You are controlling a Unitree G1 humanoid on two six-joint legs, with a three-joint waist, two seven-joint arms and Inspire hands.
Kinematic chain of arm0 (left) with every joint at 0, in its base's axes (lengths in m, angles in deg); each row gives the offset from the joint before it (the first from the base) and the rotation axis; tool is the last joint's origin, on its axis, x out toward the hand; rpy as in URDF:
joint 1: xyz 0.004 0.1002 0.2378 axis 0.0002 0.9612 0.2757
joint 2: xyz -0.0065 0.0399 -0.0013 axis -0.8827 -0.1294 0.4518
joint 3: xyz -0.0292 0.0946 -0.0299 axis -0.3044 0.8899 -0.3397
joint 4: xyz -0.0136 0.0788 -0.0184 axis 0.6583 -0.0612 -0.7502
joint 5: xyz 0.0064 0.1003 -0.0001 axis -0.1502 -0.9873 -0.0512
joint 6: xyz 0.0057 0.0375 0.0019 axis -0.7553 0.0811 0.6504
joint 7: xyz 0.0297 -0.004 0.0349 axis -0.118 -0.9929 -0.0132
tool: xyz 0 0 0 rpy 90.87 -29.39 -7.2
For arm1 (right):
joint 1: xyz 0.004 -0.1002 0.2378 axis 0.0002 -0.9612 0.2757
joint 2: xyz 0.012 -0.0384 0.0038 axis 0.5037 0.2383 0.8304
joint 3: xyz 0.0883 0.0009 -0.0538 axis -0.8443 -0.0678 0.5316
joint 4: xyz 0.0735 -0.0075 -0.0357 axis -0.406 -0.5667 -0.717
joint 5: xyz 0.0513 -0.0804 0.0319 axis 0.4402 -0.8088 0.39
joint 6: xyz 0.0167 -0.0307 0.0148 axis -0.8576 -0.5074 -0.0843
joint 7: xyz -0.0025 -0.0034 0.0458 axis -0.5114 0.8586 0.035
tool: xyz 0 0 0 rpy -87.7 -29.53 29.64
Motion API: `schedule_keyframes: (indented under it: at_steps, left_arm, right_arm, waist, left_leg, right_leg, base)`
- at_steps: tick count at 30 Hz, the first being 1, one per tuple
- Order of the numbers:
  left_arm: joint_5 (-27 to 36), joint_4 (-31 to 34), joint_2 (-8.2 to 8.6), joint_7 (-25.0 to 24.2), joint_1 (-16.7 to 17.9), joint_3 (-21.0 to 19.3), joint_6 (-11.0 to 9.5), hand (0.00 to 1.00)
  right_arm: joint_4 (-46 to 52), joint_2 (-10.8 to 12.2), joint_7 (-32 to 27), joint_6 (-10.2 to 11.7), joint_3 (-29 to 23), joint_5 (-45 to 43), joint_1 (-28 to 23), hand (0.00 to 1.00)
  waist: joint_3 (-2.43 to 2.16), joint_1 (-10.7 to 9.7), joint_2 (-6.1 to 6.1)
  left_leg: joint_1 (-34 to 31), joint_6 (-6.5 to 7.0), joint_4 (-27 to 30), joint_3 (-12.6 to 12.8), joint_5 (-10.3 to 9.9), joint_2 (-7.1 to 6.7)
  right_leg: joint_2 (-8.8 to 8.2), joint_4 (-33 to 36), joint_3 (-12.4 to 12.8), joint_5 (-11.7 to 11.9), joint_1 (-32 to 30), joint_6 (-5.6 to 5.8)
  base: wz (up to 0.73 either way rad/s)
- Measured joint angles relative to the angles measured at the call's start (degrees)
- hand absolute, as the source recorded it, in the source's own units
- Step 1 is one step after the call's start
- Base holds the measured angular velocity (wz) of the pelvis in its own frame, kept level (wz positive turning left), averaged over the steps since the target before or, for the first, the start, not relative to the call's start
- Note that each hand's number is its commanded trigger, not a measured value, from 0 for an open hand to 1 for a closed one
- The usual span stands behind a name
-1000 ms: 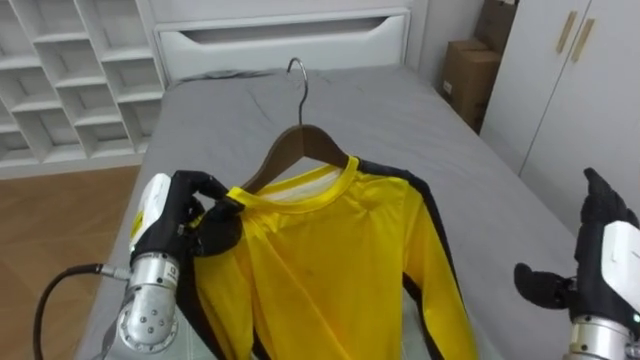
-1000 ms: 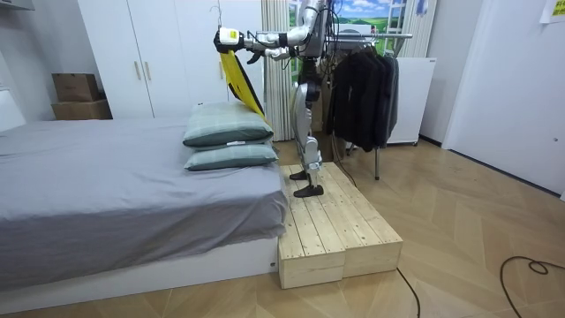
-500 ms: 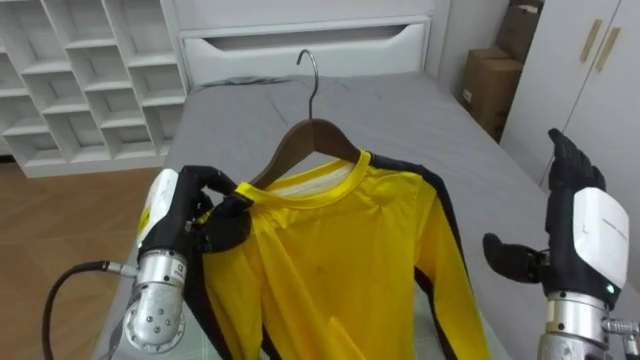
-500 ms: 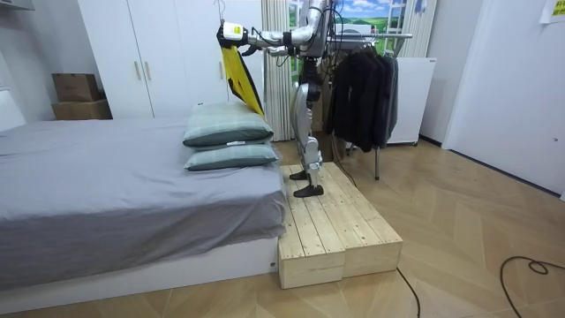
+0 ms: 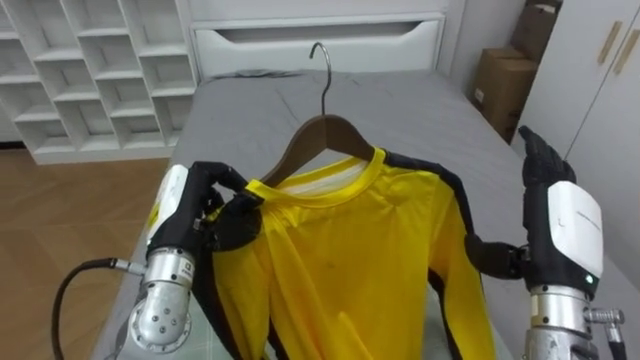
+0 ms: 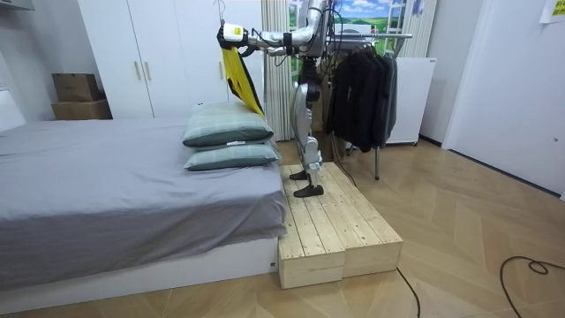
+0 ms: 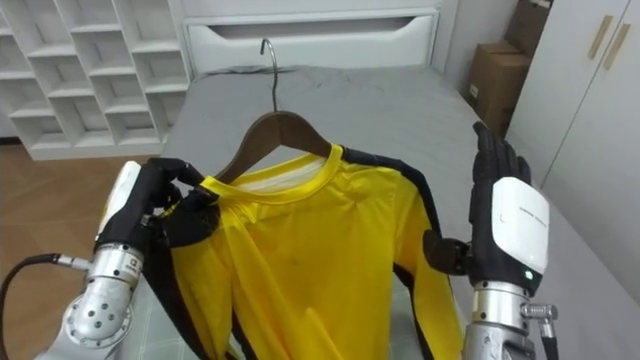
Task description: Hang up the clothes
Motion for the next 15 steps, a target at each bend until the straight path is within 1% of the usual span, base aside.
schedule_keyframes:
  at_steps: [4,9,11,15]
  left_arm:
    - [-1.4,1.3,0.00,-0.2,0.0,0.0,0.0,1.00]
    - [-1.7,5.0,0.09,-1.1,0.0,0.0,0.1,1.00]
    - [-1.6,6.3,0.09,-1.2,0.0,0.0,0.1,1.00]
    - [-1.4,7.6,0.03,-2.3,0.0,0.3,0.1,1.00]
  right_arm:
    - [0.0,0.0,0.0,0.1,0.0,0.0,0.9,0.00]
    - [0.1,0.0,0.0,0.1,0.1,-0.4,2.6,0.00]
    - [0.5,-0.4,0.0,0.1,1.0,-0.5,2.8,0.00]
    - [0.5,-0.5,0.0,0.2,2.2,-1.5,3.0,0.00]
  waist:
    - [0.01,0.3,0.02]
    - [-0.01,0.5,0.02]
    - [-0.01,0.6,0.02]
    - [-0.01,0.6,0.03]
  left_leg:
    - [-0.3,-0.01,0.0,0.0,0.0,0.05]
    - [-1.5,-0.01,0.3,-0.1,0.0,0.08]
    - [-1.4,-0.02,0.3,-0.2,0.0,0.06]
    - [-1.5,-0.02,0.4,-0.3,0.0,0.06]
  right_leg:
    - [0.02,-0.1,-0.2,0.0,-0.2,0.00]
    - [0.01,0.0,-0.3,0.0,-1.3,-0.02]
    - [-0.01,-0.1,-0.4,0.0,-1.2,-0.01]
    - [-0.07,0.0,-0.6,0.0,-1.2,-0.01]
  base:
    - [0.00]
    - [0.00]
    - [0.00]
    - [0.00]
